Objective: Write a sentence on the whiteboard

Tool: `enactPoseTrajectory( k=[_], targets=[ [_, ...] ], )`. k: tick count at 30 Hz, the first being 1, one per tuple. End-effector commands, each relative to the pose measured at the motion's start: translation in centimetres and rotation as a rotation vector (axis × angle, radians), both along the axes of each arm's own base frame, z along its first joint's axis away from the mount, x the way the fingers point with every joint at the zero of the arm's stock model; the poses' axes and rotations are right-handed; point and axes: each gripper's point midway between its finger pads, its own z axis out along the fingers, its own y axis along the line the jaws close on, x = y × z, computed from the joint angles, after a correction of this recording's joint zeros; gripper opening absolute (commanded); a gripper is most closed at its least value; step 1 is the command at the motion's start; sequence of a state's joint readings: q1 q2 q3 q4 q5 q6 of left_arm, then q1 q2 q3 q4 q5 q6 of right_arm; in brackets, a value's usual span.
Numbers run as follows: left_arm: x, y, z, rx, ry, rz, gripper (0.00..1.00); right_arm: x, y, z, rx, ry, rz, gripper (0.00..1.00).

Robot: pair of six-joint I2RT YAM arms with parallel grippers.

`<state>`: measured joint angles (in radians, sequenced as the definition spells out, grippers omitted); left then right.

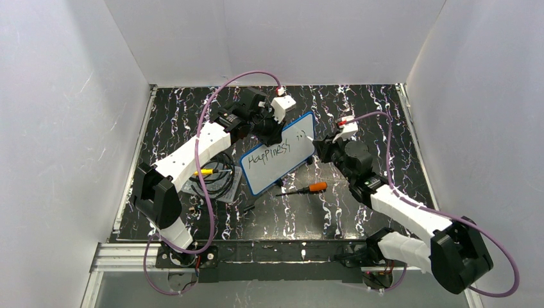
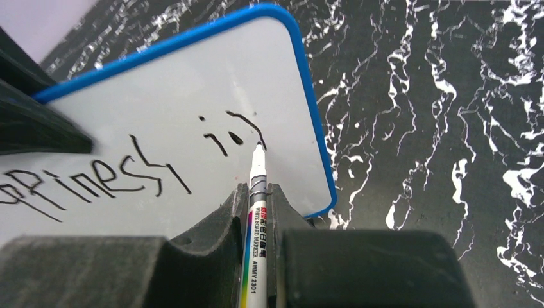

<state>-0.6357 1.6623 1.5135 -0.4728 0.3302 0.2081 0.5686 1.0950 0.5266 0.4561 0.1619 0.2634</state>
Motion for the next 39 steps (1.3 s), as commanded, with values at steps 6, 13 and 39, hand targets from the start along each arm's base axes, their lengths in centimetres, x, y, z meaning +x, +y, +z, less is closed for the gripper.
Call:
enactPoseTrajectory(
  k=[6,13,39],
  targets=[
    [-0.5,1.4,-1.0,0.054,0.020,-0.001,0.00,-0.3,0.4,7.2,0.129,-0.157,0.025,0.01],
    [-0.5,1.4,-0.9,0.052,0.019,-0.002,0.00,0.3,1.3,7.7,0.135,-0.171,0.052,0.01],
    [-0.5,1.3,-0.9,0.047,0.024,0.000,0.00,0.5,2.0,3.3,0.092,-0.075,0.074,0.01]
  ],
)
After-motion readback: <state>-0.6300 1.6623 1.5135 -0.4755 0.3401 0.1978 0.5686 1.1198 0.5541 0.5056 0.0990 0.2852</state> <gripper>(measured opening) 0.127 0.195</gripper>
